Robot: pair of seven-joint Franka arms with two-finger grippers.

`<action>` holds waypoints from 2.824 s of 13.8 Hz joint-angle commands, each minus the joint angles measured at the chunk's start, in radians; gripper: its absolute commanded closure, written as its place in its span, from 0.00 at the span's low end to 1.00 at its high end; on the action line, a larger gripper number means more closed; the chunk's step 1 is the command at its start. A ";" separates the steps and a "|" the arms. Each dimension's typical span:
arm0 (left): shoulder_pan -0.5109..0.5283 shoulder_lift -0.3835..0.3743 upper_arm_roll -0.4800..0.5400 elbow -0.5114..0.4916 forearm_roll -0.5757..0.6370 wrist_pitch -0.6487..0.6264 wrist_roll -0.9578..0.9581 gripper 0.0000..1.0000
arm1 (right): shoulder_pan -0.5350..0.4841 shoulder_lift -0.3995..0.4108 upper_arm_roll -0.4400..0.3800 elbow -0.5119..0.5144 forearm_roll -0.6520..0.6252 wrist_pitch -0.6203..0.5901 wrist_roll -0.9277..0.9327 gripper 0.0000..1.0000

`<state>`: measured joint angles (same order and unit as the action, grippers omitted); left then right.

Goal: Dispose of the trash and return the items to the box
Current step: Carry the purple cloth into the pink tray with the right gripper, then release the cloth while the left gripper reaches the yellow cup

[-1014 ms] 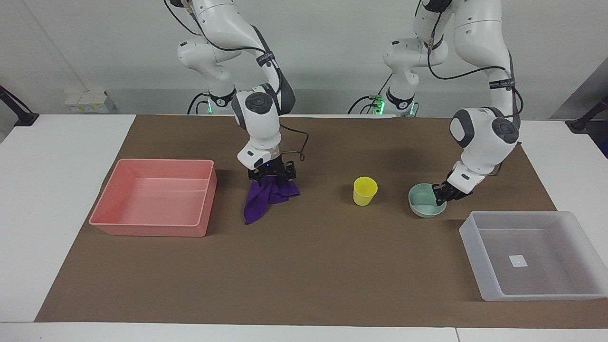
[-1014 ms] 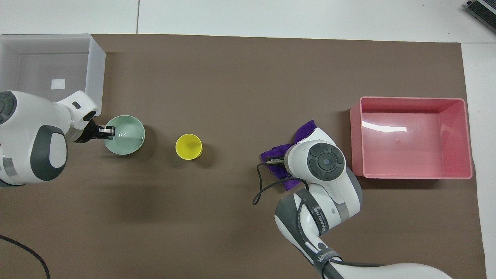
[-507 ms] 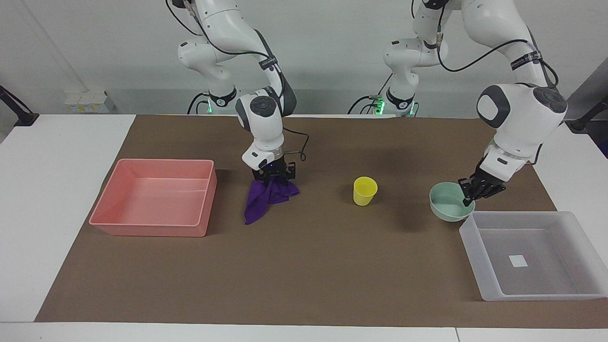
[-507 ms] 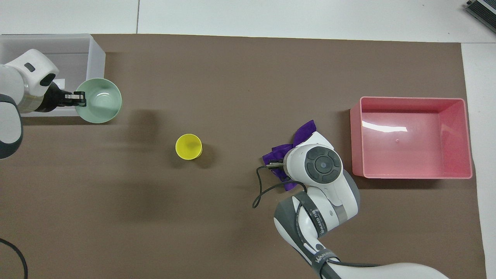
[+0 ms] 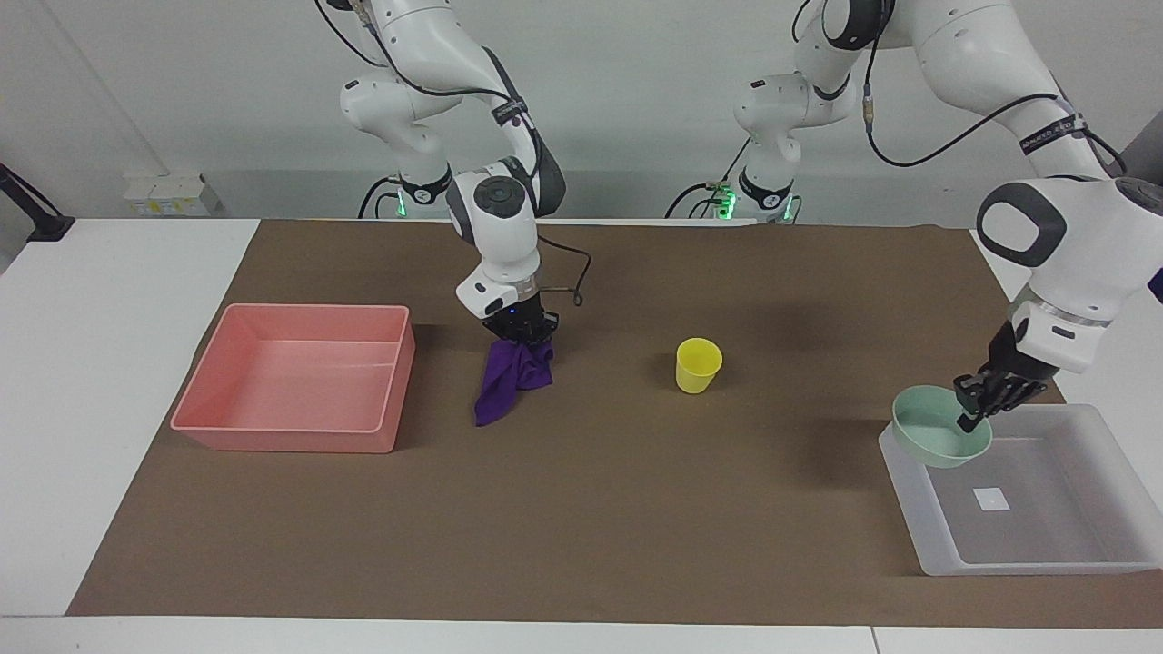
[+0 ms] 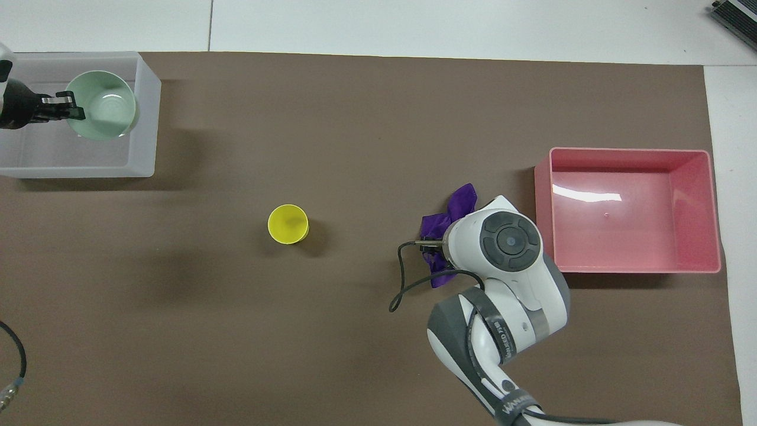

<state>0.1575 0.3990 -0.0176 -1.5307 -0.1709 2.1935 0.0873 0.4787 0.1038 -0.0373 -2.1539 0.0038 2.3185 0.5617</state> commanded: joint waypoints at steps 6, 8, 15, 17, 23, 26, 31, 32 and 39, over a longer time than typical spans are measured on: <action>0.094 0.271 -0.009 0.285 0.014 0.029 0.000 1.00 | -0.214 -0.326 0.000 0.064 -0.025 -0.395 -0.170 1.00; 0.106 0.285 -0.013 0.290 0.048 0.052 0.000 1.00 | -0.334 -0.334 0.000 0.080 -0.024 -0.418 -0.351 1.00; 0.109 0.267 -0.001 0.150 0.099 0.138 -0.004 1.00 | -0.586 -0.228 0.000 0.063 -0.022 -0.230 -0.673 1.00; 0.096 0.259 0.016 0.107 0.099 0.181 -0.006 1.00 | -0.609 -0.164 0.000 0.063 -0.016 -0.157 -0.691 1.00; 0.102 0.247 0.019 0.083 0.099 0.189 0.000 0.36 | -0.623 -0.092 0.000 -0.015 -0.005 -0.044 -0.674 1.00; 0.099 0.230 0.021 0.084 0.099 0.181 0.005 0.35 | -0.632 -0.089 0.000 -0.060 -0.004 -0.005 -0.668 1.00; 0.074 0.108 0.019 0.073 0.100 0.033 0.006 0.33 | -0.621 -0.088 0.002 -0.078 -0.004 0.005 -0.655 0.09; 0.070 0.077 0.016 0.069 0.100 -0.013 0.006 0.33 | -0.620 -0.088 0.002 -0.072 -0.004 0.002 -0.652 0.00; -0.146 -0.209 0.016 -0.242 0.102 -0.097 -0.004 0.28 | -0.511 -0.101 0.016 0.084 -0.008 -0.184 -0.415 0.00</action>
<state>0.0764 0.3007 -0.0151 -1.6145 -0.0946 2.0879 0.0934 -0.0461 0.0176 -0.0256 -2.1193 -0.0108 2.2105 0.0988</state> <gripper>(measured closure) 0.317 0.000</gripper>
